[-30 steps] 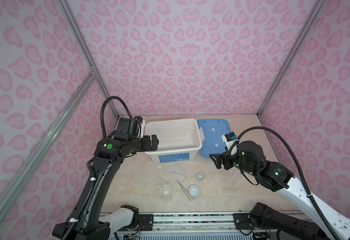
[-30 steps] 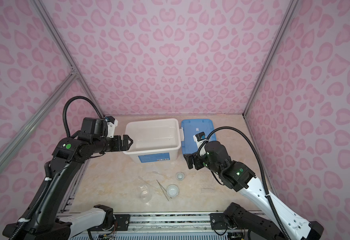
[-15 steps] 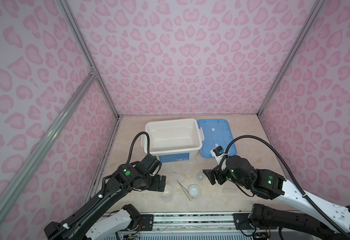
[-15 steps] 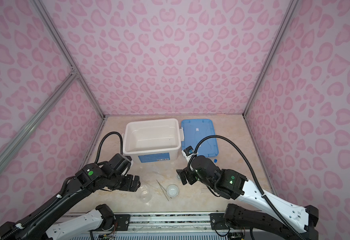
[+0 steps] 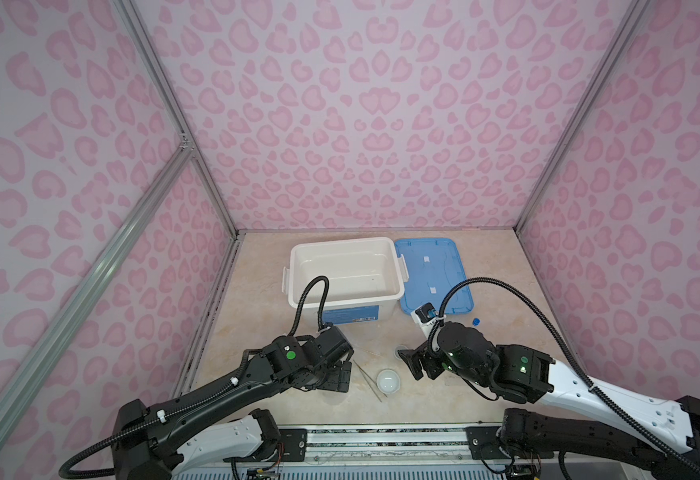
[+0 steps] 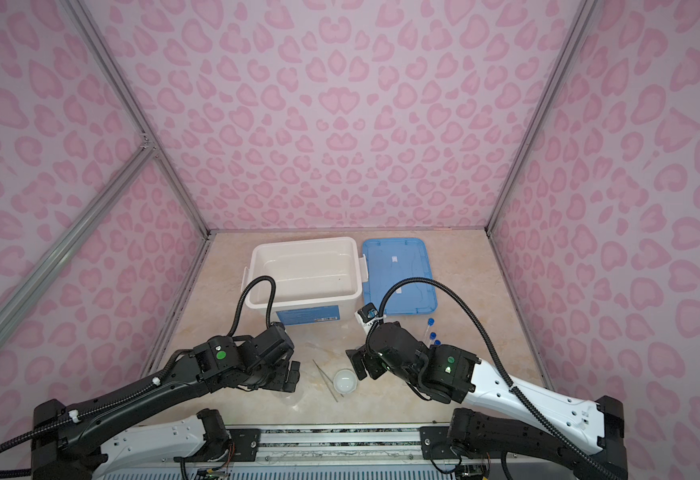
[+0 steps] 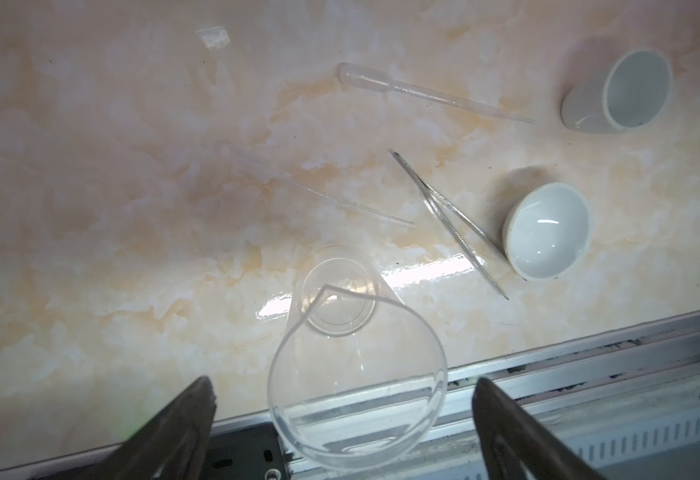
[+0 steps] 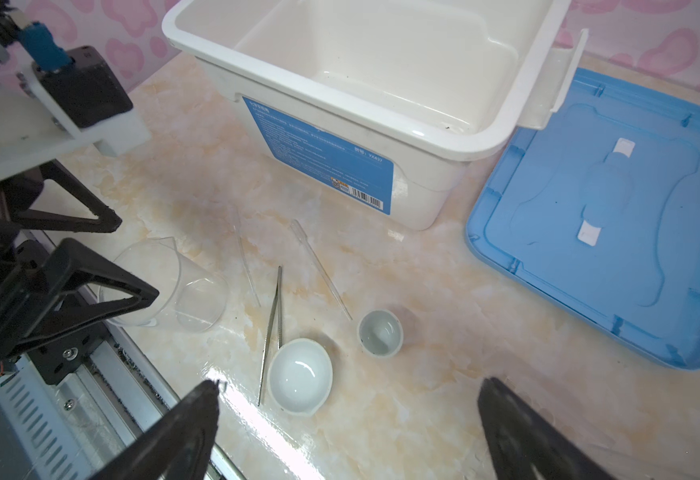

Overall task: Organize the chemistry lab equipment
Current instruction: 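Grasp the clear plastic beaker rim with the left gripper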

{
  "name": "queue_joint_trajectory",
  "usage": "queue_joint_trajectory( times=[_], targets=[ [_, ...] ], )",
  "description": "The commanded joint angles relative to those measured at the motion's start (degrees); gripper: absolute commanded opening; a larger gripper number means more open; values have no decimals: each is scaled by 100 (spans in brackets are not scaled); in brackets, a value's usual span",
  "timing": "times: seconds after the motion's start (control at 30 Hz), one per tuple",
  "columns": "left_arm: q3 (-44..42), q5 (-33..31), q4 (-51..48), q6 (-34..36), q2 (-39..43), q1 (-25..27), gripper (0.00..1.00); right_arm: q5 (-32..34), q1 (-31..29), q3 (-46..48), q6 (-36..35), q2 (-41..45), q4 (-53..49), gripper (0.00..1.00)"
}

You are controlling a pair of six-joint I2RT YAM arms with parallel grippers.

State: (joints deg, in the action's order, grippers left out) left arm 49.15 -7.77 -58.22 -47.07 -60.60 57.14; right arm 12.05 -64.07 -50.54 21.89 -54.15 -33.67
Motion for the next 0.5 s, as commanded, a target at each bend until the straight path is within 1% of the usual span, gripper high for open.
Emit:
queue_joint_trajectory(
  times=[0.0,0.1,0.23,0.3,0.47],
  targets=[
    [-13,-284,52,-228,-143,149,98,130,-9,35,56,-7,132,98],
    [-43,-348,129,-290,-295,292,98,96,-9,17,47,-58,172,98],
    [-79,-468,118,-338,-438,327,98,25,-17,13,47,-143,251,98],
    [-150,-503,211,-351,-486,337,100,12,-27,26,48,-173,297,98],
    [-283,-407,442,-369,-610,404,93,25,-34,59,45,-226,358,98]
  ],
)
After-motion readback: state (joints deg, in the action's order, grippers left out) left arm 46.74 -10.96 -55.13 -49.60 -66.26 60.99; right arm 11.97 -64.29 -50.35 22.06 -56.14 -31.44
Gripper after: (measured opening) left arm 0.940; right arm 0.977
